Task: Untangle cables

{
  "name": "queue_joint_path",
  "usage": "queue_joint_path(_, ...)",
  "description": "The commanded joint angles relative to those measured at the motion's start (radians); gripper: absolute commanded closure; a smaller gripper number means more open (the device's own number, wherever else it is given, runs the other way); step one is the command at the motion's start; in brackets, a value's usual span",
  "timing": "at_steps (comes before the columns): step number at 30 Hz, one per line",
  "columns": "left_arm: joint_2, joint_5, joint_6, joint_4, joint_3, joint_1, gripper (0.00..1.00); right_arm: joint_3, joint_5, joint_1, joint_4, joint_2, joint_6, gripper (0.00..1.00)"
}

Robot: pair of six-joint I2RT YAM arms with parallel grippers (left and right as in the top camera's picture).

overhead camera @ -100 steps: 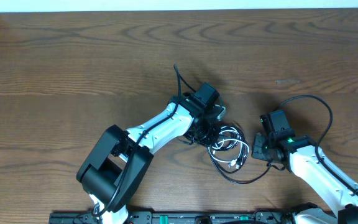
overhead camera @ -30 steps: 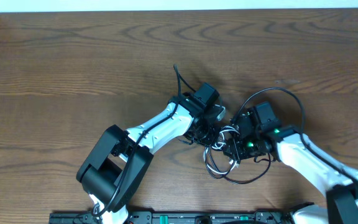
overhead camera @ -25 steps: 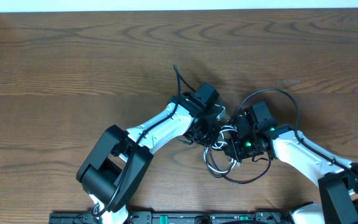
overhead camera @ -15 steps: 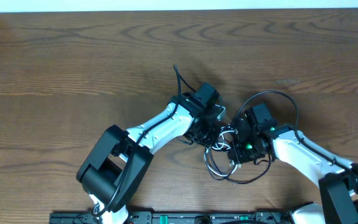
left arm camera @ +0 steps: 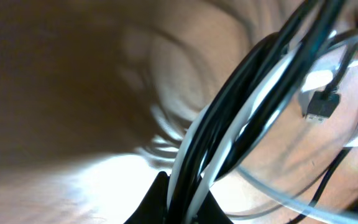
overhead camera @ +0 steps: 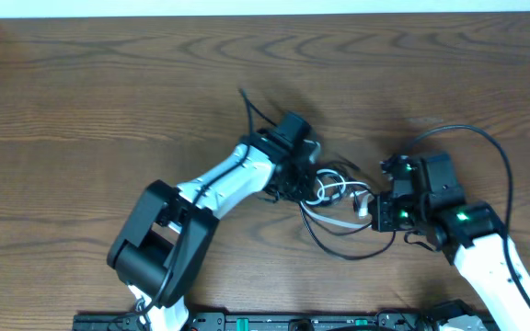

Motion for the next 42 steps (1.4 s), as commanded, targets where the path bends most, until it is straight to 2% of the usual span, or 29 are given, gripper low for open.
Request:
queue_joint_path(1,-0.043,0.056,-0.018,0.028,0.004,0.06,0.93,0.013,0.087,-0.01,-0.018,-0.042,0.056,0.99)
queue_joint_path(4,-0.069,0.166,-0.018,0.086,0.005,0.09,0.93,0.013,0.053,-0.008,-0.052,-0.04,0.071,0.94)
queue_joint_path(5,-0.076,0.187,-0.017,0.101,0.005,0.093,0.93,0.013,0.042,-0.008,-0.065,-0.037,0.071,0.91)
queue_joint_path(6,-0.086,0.202,-0.017,0.117,0.005,0.093,0.93,0.013,0.032,-0.008,-0.08,-0.03,0.071,0.83)
queue_joint_path(18,-0.135,0.251,-0.016,0.082,0.004,0.083,0.93,0.013,0.089,-0.008,-0.058,-0.004,0.067,0.55)
queue_joint_path(25,-0.135,0.565,0.13,0.076,0.004,0.043,0.93,0.012,0.082,-0.007,0.043,-0.004,0.067,0.54)
queue_joint_path(28,-0.135,0.638,0.157,0.076,0.004,0.021,0.93,0.012,0.09,-0.007,0.064,-0.004,0.061,0.49)
queue_joint_path(34,-0.135,0.64,0.158,0.076,0.004,-0.017,0.93,0.012,0.102,-0.007,0.092,0.034,0.006,0.45)
queue_joint_path(42,-0.135,0.638,0.185,0.05,0.004,-0.038,0.93,0.012,0.099,-0.007,0.18,0.177,0.006,0.47)
